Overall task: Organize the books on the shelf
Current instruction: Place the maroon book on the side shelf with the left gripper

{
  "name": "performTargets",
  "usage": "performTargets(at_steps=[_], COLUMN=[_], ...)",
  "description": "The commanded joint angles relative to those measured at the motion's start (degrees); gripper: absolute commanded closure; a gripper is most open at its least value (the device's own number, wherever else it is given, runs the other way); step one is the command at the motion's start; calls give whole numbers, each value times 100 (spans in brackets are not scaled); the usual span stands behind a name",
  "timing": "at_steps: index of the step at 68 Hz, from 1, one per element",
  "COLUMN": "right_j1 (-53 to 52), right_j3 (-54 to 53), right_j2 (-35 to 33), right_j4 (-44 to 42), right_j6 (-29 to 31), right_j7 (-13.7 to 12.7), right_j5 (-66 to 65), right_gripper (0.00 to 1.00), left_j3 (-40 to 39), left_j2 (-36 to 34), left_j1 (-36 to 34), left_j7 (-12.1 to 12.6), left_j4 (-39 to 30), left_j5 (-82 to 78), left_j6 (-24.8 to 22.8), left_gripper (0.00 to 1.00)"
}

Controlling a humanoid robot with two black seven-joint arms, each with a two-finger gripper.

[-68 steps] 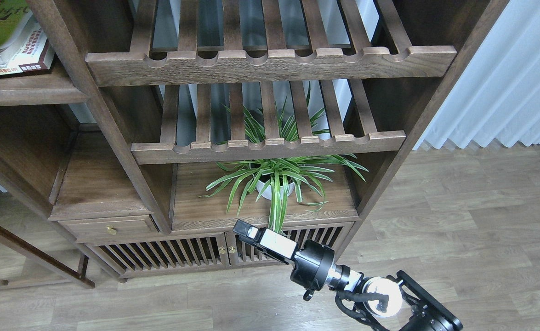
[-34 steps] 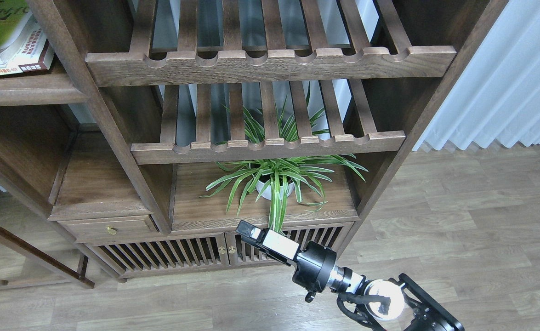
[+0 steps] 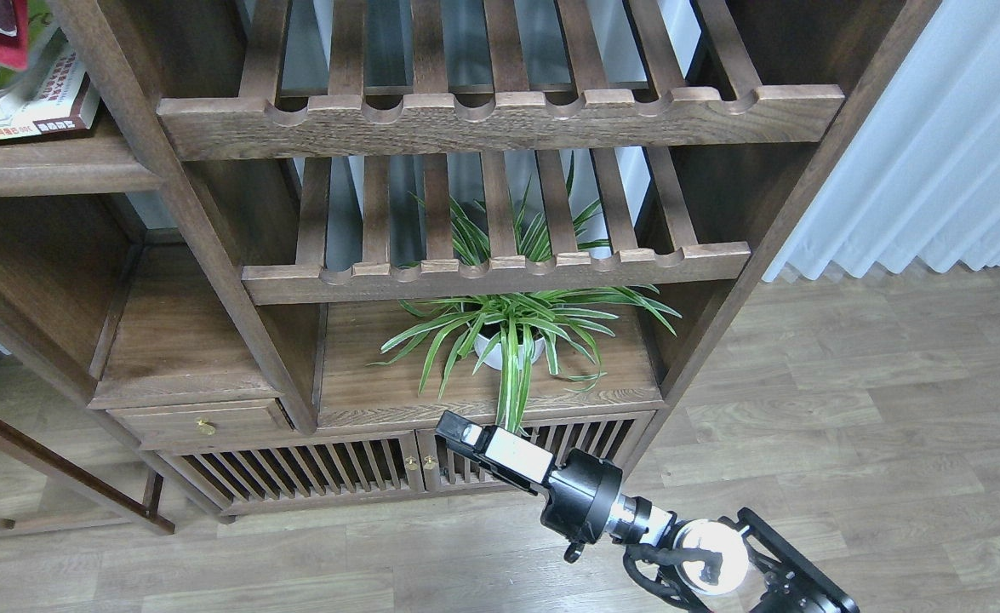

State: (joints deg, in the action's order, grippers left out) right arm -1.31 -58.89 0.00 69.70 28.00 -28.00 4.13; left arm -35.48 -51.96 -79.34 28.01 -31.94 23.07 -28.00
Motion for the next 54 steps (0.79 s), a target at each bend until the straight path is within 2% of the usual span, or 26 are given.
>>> performTargets(at_steps=[1, 5, 25, 54], right_j1=[-9, -9, -9, -1], right_j3=[0, 18, 18, 18], right_j2=[0, 0, 0, 0], right_j4=[0, -9, -18, -18], right_j6=[0, 0, 0, 0], right_j7=[0, 0, 0, 0], right_j5=[0, -8, -8, 0], right_gripper=[0, 0, 0, 0], left_j3=[-29, 6, 24, 42], left_j2=[2, 2, 37, -16], left_j1=[-72, -90, -397, -459], left_j7=[-1, -1, -1, -1], left_j4=[83, 83, -32, -1455], left_j5=[-188, -206, -584, -962], left_j6=[0, 0, 0, 0], left_gripper=[43, 33, 2, 1])
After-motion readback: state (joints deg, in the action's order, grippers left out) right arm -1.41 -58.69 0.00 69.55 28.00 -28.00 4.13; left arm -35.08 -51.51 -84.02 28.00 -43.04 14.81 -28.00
